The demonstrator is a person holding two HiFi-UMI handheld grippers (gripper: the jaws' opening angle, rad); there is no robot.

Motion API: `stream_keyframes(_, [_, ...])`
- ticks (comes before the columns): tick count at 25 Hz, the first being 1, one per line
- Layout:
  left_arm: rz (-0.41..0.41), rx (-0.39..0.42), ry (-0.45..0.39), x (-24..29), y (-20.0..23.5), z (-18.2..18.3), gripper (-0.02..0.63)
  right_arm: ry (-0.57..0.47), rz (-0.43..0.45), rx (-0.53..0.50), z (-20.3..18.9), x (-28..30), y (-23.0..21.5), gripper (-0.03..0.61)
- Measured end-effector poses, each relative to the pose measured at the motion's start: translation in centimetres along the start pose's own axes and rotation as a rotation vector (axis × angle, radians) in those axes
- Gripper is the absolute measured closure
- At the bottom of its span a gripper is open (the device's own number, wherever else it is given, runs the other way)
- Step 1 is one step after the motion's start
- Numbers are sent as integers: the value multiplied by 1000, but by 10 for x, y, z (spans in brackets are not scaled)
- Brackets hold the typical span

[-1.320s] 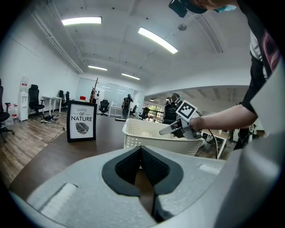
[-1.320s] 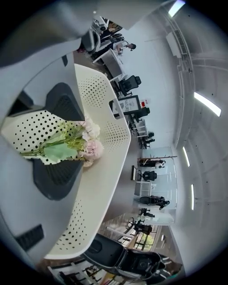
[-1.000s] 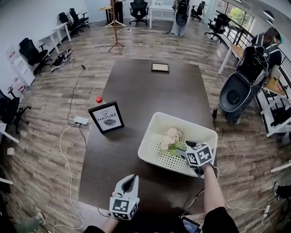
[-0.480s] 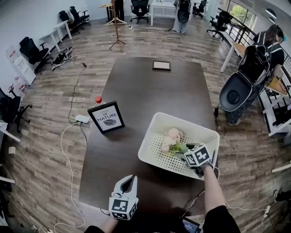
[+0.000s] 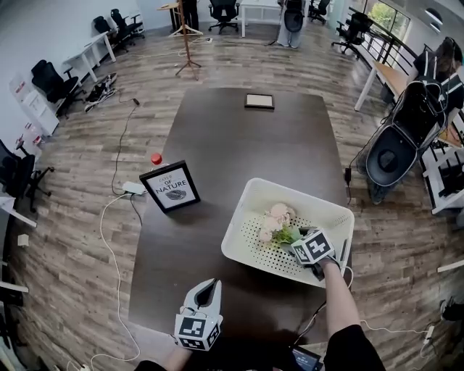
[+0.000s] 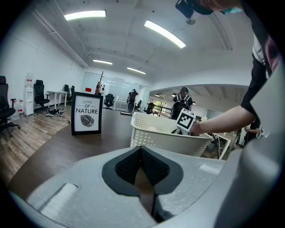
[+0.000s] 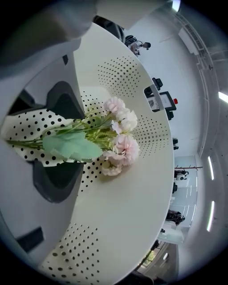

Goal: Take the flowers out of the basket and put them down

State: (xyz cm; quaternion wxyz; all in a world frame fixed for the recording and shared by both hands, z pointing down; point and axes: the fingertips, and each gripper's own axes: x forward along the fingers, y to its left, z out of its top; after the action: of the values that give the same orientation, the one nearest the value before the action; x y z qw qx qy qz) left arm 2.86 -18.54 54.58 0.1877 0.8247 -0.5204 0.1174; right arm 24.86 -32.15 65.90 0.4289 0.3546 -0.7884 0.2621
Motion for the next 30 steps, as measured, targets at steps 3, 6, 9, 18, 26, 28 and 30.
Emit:
stream_keyframes(3, [9,-5,-3,2,5,2,604,27,-5,-12,-5,6,0,267])
stream_keyframes(6, [16,-4,2,2,7,1,605,44,-25,-20,-8,8,-2,267])
stream_keyframes(9, [19,-2,10,2,6,-3,604,68,-55,-31,-17,11,-5,283])
stream_keyframes(18, [15,6,19,3,4,-7,604,56,-76,-29,-19,13,-6,345])
stream_keyframes(26, [31,3,14,-5,8,-7,604,64,-76,-64,-18,10,0,496])
stream_keyframes(28, [33,3,14,-7,8,-7,604,47,-91,-59,-16,7,-2,505])
stream_keyframes(30, [33,3,12,-8,9,-7,604,16,-105,-56,-10,3,-4,508])
